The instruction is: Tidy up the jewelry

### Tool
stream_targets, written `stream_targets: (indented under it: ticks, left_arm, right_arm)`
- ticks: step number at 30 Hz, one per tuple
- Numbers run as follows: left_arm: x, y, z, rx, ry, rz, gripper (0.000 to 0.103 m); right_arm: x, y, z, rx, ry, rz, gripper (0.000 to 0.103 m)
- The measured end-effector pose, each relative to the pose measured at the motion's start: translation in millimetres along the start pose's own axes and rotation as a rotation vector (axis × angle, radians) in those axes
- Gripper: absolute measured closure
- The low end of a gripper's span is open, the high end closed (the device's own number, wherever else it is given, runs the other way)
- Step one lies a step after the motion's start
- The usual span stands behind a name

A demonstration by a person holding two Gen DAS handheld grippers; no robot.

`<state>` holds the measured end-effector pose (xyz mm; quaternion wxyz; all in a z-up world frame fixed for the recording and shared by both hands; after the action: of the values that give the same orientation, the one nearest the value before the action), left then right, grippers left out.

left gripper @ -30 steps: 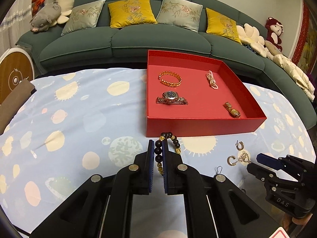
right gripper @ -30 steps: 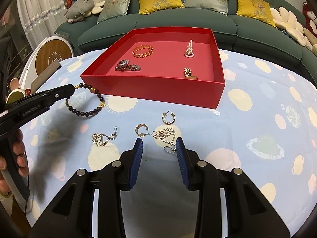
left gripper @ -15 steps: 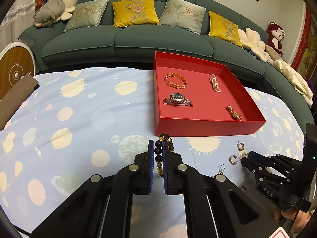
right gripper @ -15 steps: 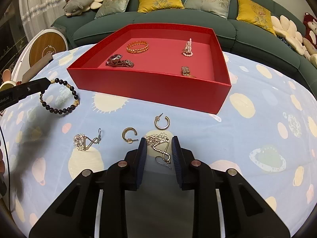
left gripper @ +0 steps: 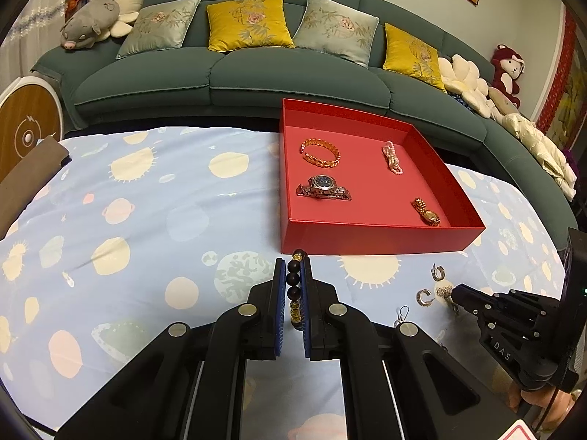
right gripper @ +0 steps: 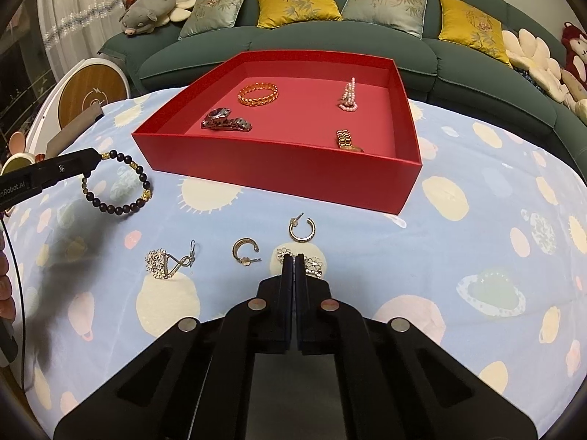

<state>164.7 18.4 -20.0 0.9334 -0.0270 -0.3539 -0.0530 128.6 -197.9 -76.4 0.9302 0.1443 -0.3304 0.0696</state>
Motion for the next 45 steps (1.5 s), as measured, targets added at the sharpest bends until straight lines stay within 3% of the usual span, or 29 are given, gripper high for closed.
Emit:
stream_targets:
  ticks: [5, 7, 9, 11, 19, 21, 23, 33, 45]
  left_arm:
    - [1.5, -0.7, 1.5, -0.002, -0.001, 0.005, 0.098]
    - [1.0, -1.7, 2.0, -0.003, -0.001, 0.003, 0.098]
    - [0.5, -2.9, 1.7, -0.007, 0.003, 0.001, 0.098]
    - [0.2, -4.6, 1.4, -0.008, 0.002, -0.002, 0.098]
    - [-0.2, -5.5, 0.2, -0.01, 0.005, 0.001, 0.098]
    - [-0.2, -5.1, -0.7, -0.011, 0.006, 0.004, 0.098]
    - [-0.1, -5.0, -1.0, -0.011, 0.006, 0.003, 0.098]
    - [0.3, -4.6, -0.4, -0.013, 0.004, 0.008, 0.098]
    - [11.4, -9.2, 16.5, -0.043, -0.03, 0.015, 0.098]
  right_arm:
    - [1.1, -3.0, 3.1, 0.02, 0.006, -0.012, 0.102]
    - [-0.4, -5.3, 3.6, 0.019, 0.003, -0.025, 0.097]
    - [-1.7, -5.4, 3.6, 0.016, 0.007, -0.02, 0.08]
    - [-2.8, -4.1, 4.6, 0.011, 0.001, -0.014, 0.071]
    - [-7.9, -1.7, -3.7, -0.006, 0.027, 0.01, 0.075]
    - [-8.0, -1.8, -3.5, -0.001, 0.027, 0.012, 0.092]
    - [-8.0, -2.4, -3.4, 0.001, 0.027, 0.009, 0.096]
    - [-9.1, -3.2, 2.1, -0.001, 0.015, 0.008, 0.096]
    - [11.4, 0.3, 39.2, 0.026, -0.082, 0.0, 0.096]
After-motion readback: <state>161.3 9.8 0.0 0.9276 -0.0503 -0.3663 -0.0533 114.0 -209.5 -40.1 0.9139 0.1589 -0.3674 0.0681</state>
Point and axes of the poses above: each gripper's, at about its wrist camera, not at the fingertips, and z roughly against the way its jaws point, y to its left, x to its top, the point moved 2 cm from there along -z, roughly the way its jaws point, and after that the axes turned 11 degrees about x, right-handed, at the moved point
